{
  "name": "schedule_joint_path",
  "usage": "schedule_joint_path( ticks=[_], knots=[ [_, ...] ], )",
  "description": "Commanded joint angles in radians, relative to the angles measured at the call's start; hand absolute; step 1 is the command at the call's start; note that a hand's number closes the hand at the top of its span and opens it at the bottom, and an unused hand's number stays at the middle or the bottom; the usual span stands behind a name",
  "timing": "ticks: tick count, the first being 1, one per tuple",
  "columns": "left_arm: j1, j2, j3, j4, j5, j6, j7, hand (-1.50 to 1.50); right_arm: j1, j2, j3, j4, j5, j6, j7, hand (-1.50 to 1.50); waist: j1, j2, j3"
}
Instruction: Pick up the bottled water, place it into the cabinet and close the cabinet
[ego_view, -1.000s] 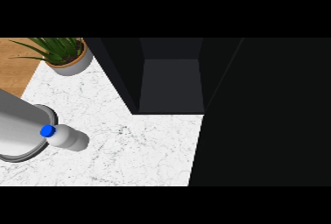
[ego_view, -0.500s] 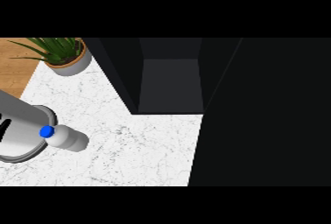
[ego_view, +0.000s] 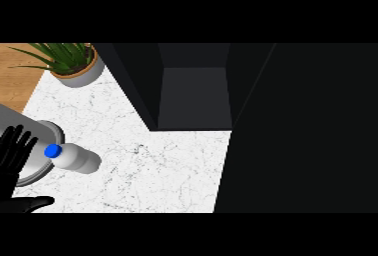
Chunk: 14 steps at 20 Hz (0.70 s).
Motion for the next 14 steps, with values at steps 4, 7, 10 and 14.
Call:
schedule_joint_path(
  ticks=[4, 7, 10, 14],
  knots=[
    [-0.063, 0.058, 0.039, 0.289, -0.037, -0.048, -0.139, -1.50, 0.046, -0.050, 0.037, -0.122, 0.098, -0.019, 0.041, -1.50, -0.007, 0.000, -0.002],
    [-0.086, 0.021, -0.003, 0.288, -0.075, -0.013, -0.141, -1.50, 0.063, -0.070, 0.030, -0.103, 0.070, -0.012, -0.004, -1.50, -0.008, 0.000, -0.001],
    [-0.083, -0.001, -0.016, 0.425, -0.139, -0.026, -0.305, -1.50, 0.036, -0.058, 0.036, -0.066, 0.086, -0.035, -0.022, -1.50, -0.016, 0.003, -0.003],
    [-0.151, 0.025, -0.011, 0.604, -0.177, -0.021, -0.426, -1.50, 0.008, -0.077, -0.030, -0.073, 0.035, -0.034, 0.006, -1.50, -0.006, 0.004, -0.002]
  ],
)
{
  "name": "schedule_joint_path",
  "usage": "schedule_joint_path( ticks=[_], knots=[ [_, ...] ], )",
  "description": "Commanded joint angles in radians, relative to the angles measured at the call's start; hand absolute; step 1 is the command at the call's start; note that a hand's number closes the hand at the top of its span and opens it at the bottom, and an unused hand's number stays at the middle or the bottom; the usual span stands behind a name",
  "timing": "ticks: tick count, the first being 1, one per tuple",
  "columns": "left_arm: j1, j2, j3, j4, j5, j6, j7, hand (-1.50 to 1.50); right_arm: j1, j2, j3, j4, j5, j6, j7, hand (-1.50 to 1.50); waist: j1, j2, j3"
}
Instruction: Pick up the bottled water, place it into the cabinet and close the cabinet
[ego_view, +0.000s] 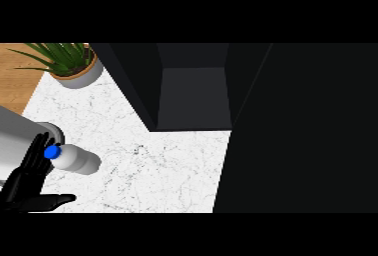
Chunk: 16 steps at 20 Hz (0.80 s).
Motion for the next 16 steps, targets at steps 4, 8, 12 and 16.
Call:
schedule_joint_path(
  ticks=[4, 8, 12, 16],
  knots=[
    [-0.099, 0.026, 0.018, 0.298, -0.055, 0.029, -0.171, -1.50, 0.076, -0.063, 0.016, -0.147, 0.061, -0.007, 0.034, -1.50, -0.008, 0.004, -0.008],
    [-0.154, 0.055, 0.013, 0.472, -0.097, 0.026, -0.315, -1.50, -0.007, -0.028, 0.010, -0.077, 0.064, -0.027, 0.025, -1.50, 0.000, 0.006, -0.008],
    [-0.283, 0.075, 0.020, 0.621, -0.102, 0.054, -0.356, -1.50, 0.021, -0.024, 0.102, -0.090, 0.124, -0.056, 0.042, -1.50, -0.005, 0.005, -0.009],
    [-0.332, 0.078, 0.049, 0.712, -0.084, 0.076, -0.421, -1.50, 0.066, -0.052, 0.083, -0.056, 0.097, -0.047, -0.052, -1.50, -0.011, 0.007, -0.009]
  ],
)
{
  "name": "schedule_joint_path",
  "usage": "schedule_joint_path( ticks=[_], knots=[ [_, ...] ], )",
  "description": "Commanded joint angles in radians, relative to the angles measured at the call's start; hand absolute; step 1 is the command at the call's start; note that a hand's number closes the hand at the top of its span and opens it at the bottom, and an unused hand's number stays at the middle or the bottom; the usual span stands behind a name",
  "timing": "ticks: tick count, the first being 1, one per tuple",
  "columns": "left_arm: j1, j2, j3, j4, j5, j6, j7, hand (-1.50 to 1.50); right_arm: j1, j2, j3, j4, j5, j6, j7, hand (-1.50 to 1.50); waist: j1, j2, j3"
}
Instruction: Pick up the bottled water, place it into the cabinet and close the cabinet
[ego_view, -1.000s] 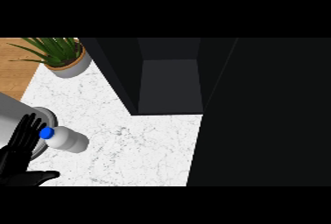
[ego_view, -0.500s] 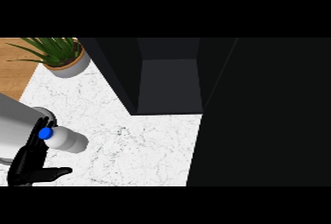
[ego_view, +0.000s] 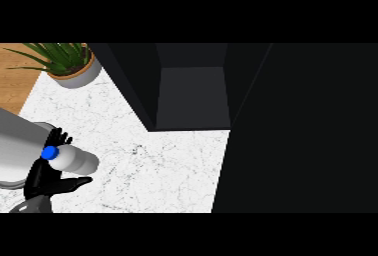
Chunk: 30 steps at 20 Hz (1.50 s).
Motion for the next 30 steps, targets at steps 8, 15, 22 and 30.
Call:
schedule_joint_path(
  ticks=[8, 15, 22, 30],
  knots=[
    [-0.116, -0.020, -0.007, 0.159, 0.006, -0.038, -0.110, 1.50, 0.044, -0.059, 0.013, -0.118, 0.059, -0.009, 0.005, -1.50, -0.003, 0.000, -0.001],
    [-0.093, -0.016, -0.124, 0.080, -0.128, 0.084, -0.276, 1.50, 0.033, -0.057, 0.067, -0.094, 0.079, -0.042, 0.020, -1.50, -0.010, -0.001, -0.002],
    [-0.113, -0.270, -0.224, 0.002, -0.202, 0.351, -0.291, 1.50, 0.023, -0.063, 0.068, -0.126, 0.082, -0.074, 0.065, -1.50, 0.006, -0.008, 0.000],
    [-0.159, -0.295, -0.328, -0.131, -0.043, 0.341, -0.155, 1.50, 0.031, -0.085, -0.032, -0.074, -0.025, -0.046, -0.012, -1.50, 0.016, -0.005, 0.002]
  ],
)
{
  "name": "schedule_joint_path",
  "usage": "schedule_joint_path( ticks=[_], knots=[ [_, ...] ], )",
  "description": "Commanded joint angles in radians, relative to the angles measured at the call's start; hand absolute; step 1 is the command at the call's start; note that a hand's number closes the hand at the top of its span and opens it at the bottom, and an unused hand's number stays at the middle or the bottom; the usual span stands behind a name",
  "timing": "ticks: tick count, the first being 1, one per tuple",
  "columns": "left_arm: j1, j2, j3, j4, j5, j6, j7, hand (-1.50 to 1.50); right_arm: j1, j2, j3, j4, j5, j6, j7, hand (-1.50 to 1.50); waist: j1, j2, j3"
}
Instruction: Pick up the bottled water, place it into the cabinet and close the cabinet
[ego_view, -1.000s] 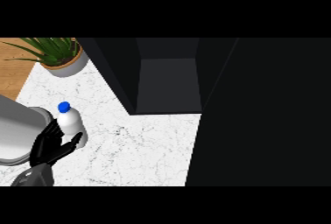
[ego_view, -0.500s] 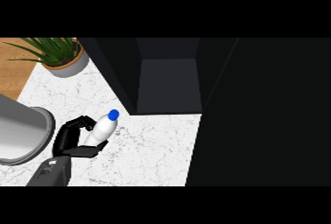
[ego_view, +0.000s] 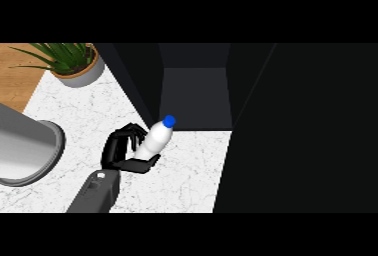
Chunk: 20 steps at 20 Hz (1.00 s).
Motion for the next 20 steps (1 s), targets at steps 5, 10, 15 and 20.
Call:
schedule_joint_path(
  ticks=[5, 10, 15, 20],
  knots=[
    [-0.013, -0.022, -0.236, -0.198, 0.264, 0.054, 0.179, 1.50, -0.044, -0.014, -0.007, -0.104, 0.053, -0.017, 0.116, -1.50, -0.002, -0.003, -0.001],
    [0.012, -0.022, -0.377, -0.427, 0.392, 0.161, 0.367, 1.50, 0.007, -0.023, 0.012, -0.068, 0.048, -0.031, 0.037, -1.50, 0.002, -0.005, 0.001],
    [-0.024, -0.022, -0.453, -0.494, 0.434, 0.270, 0.454, 1.50, 0.019, -0.046, -0.007, -0.087, 0.031, -0.038, 0.041, -1.50, -0.005, -0.003, 0.000],
    [-0.090, -0.021, -0.492, -0.461, 0.442, 0.370, 0.457, 1.50, 0.031, -0.055, 0.034, -0.089, 0.044, -0.041, 0.012, -1.50, -0.027, -0.001, -0.001]
  ],
)
